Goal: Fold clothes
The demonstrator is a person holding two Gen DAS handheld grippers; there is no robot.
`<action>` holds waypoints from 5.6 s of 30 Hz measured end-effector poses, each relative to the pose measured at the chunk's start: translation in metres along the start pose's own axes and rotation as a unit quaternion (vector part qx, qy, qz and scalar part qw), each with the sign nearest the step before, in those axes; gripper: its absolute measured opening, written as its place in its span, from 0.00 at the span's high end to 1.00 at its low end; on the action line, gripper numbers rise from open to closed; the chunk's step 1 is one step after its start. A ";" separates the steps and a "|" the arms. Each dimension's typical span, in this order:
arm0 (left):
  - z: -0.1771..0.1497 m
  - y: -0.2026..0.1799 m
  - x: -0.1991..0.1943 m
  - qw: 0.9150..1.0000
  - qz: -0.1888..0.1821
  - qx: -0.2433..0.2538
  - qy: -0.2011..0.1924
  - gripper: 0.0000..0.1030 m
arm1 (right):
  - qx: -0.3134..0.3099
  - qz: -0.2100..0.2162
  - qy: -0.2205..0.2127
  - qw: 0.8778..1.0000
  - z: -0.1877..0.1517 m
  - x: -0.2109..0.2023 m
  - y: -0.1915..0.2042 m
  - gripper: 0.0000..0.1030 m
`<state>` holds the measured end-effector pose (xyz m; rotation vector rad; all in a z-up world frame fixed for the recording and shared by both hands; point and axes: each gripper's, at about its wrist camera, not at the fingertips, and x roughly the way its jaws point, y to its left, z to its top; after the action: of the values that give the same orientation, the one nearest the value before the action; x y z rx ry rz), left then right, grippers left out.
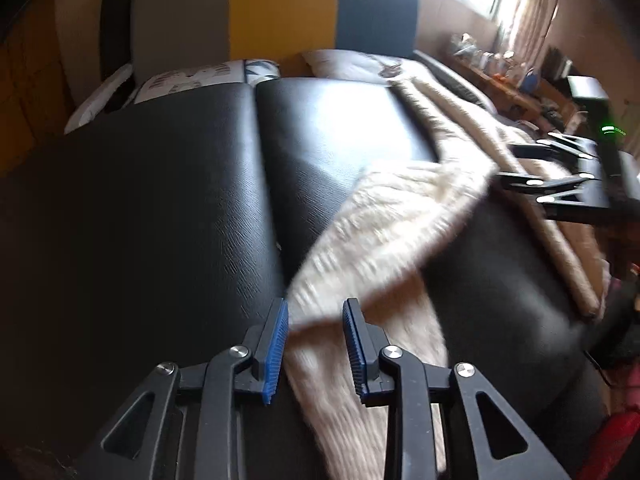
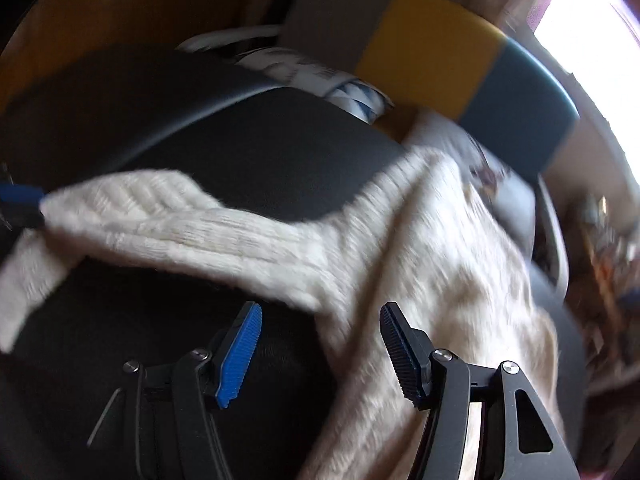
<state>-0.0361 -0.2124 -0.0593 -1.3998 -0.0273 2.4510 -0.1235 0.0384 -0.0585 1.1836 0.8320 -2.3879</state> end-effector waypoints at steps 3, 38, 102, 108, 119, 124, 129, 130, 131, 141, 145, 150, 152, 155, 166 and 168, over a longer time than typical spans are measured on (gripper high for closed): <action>-0.008 0.002 -0.001 1.000 0.002 0.000 0.009 0.68 | -0.077 -0.045 0.000 0.996 0.010 0.011 0.019 0.39; 0.046 -0.033 0.026 0.984 0.150 0.087 -0.029 0.95 | 0.168 0.106 -0.043 0.979 -0.006 -0.026 -0.056 0.94; 0.023 -0.009 0.020 0.972 0.232 -0.003 -0.044 0.79 | 0.413 0.274 0.028 0.868 -0.126 -0.038 -0.052 0.70; 0.062 -0.040 0.083 0.956 0.290 0.050 0.002 0.78 | 0.415 0.257 -0.015 0.872 -0.118 -0.048 -0.076 0.88; 0.142 -0.036 0.142 0.937 0.343 0.062 0.020 0.79 | 0.453 0.168 -0.029 0.875 -0.144 -0.051 -0.147 0.92; 0.122 -0.051 0.106 0.971 0.235 -0.025 -0.028 0.79 | 0.471 0.175 -0.008 0.865 -0.158 -0.019 -0.133 0.89; 0.067 -0.082 0.065 0.986 0.137 -0.063 -0.066 0.79 | 0.478 0.166 -0.029 0.862 -0.174 -0.044 -0.116 0.43; 0.057 -0.087 0.061 0.987 0.130 -0.067 -0.069 0.79 | 0.461 0.160 -0.033 0.872 -0.175 -0.053 -0.108 0.37; 0.043 -0.096 0.055 0.987 0.121 -0.075 -0.072 0.79 | 0.446 0.152 -0.030 0.882 -0.176 -0.060 -0.101 0.36; -0.009 -0.122 0.051 0.989 0.088 -0.097 -0.062 0.79 | 0.287 0.105 -0.045 0.951 -0.141 -0.109 -0.023 0.36; -0.010 -0.128 0.052 0.989 0.102 -0.090 -0.057 0.79 | 0.232 0.096 -0.005 0.968 -0.109 -0.084 0.011 0.38; -0.018 -0.120 0.044 0.987 0.105 -0.103 -0.058 0.79 | 0.193 0.135 0.011 0.972 -0.092 -0.064 0.050 0.39; -0.020 -0.112 0.043 0.986 0.101 -0.119 -0.055 0.79 | 0.160 0.119 0.015 0.980 -0.089 -0.060 0.067 0.37; -0.022 -0.103 0.042 0.984 0.091 -0.145 -0.053 0.79 | 0.132 0.097 0.009 0.987 -0.087 -0.058 0.077 0.45; -0.008 -0.120 0.043 0.991 0.058 -0.113 -0.047 0.79 | 0.343 0.207 -0.074 0.913 -0.119 -0.089 -0.035 0.85; -0.001 -0.130 0.046 0.993 0.049 -0.094 -0.043 0.79 | 0.396 0.227 -0.097 0.884 -0.130 -0.097 -0.065 0.86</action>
<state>-0.0229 -0.0757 -0.0762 -1.4002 -0.2197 2.6485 -0.0231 0.1763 -0.0206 1.1787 -0.5168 -2.3984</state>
